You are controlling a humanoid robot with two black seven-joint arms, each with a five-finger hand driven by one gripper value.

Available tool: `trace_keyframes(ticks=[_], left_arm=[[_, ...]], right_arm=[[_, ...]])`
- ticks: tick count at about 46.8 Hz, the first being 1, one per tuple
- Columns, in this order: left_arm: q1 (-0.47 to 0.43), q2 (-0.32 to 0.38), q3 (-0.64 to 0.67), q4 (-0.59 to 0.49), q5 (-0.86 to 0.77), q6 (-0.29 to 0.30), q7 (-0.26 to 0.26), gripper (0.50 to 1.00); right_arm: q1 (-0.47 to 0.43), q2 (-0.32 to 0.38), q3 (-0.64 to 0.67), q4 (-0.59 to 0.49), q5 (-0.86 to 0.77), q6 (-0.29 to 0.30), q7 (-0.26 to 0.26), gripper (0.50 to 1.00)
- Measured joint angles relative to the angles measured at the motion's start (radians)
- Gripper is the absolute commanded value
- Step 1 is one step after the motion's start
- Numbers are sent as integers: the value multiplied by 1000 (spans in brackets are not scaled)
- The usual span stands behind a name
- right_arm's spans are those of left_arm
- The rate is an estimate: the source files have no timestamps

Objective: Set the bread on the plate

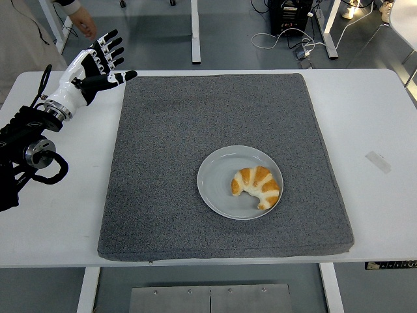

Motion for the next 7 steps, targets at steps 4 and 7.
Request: trace_keyframes(ticks=[4, 7], left_arm=[[3, 0, 1, 0, 1, 0, -2, 1000], [3, -1, 2, 0, 1, 0, -3, 1000]], right_arm=[[1, 0, 0, 0, 0, 0, 0, 1000], [1, 0, 0, 2, 0, 0, 0, 1000]])
